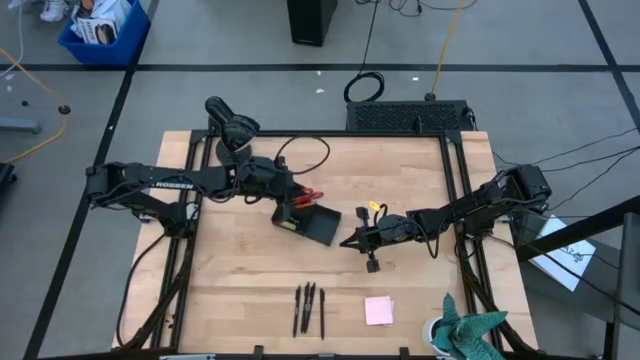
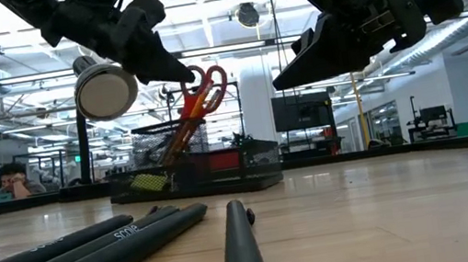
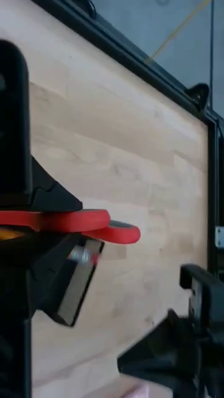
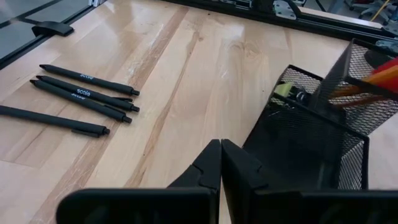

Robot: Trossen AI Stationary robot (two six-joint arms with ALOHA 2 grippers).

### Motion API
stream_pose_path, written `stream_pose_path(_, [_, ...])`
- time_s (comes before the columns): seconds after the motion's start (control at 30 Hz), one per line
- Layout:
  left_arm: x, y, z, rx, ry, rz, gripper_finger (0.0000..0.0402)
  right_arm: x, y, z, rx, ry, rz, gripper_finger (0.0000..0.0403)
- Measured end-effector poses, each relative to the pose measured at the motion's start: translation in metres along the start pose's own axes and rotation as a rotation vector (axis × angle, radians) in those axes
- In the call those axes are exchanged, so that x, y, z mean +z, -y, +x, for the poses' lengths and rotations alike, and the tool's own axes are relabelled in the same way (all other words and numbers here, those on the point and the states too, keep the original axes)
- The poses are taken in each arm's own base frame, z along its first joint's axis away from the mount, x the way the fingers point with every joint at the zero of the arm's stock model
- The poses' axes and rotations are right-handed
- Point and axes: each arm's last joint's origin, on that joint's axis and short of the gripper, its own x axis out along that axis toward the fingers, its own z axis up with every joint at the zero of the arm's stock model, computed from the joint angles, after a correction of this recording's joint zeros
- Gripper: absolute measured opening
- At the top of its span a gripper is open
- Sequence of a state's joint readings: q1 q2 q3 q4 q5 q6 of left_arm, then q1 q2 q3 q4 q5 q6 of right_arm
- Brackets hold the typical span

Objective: Pick and place office supplies into organizer
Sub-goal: Put the red scissor into the black desk organizer, then adjust the black desk organizer

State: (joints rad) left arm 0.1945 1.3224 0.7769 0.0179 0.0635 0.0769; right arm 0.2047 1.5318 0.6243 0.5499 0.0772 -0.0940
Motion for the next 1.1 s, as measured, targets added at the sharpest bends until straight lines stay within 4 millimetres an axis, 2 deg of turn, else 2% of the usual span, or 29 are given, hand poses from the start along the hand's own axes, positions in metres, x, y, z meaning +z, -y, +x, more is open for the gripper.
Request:
stream_pose_path(0.1, [0.0,0.001,0.0,0.02,-0.006,0.002,0.0048,0.0,0.0,0.0,0.0,0.0,0.002,0.0004])
stream_pose_path(0.27, [-0.003,0.001,0.0,0.024,-0.032,-0.025,0.0021,0.0,0.0,0.0,0.0,0.0,0.003,0.0004])
stream_pose_path(0.37, [-0.004,0.001,0.0,0.024,-0.043,-0.037,0.0021,0.0,0.0,0.0,0.0,0.0,0.003,0.0004])
stream_pose_path(0.8, [0.003,0.013,0.001,0.013,0.018,0.002,0.0192,0.0,0.0,0.0,0.0,0.0,0.003,0.0004])
stream_pose_path(0.97, [0.012,0.016,-0.012,0.024,0.085,0.071,0.0224,0.0,0.0,0.0,0.0,0.0,0.003,0.0004])
stream_pose_path(1.1, [0.02,0.017,-0.036,0.087,0.119,0.094,0.0231,0.0,0.0,0.0,0.0,-0.001,0.003,0.0004])
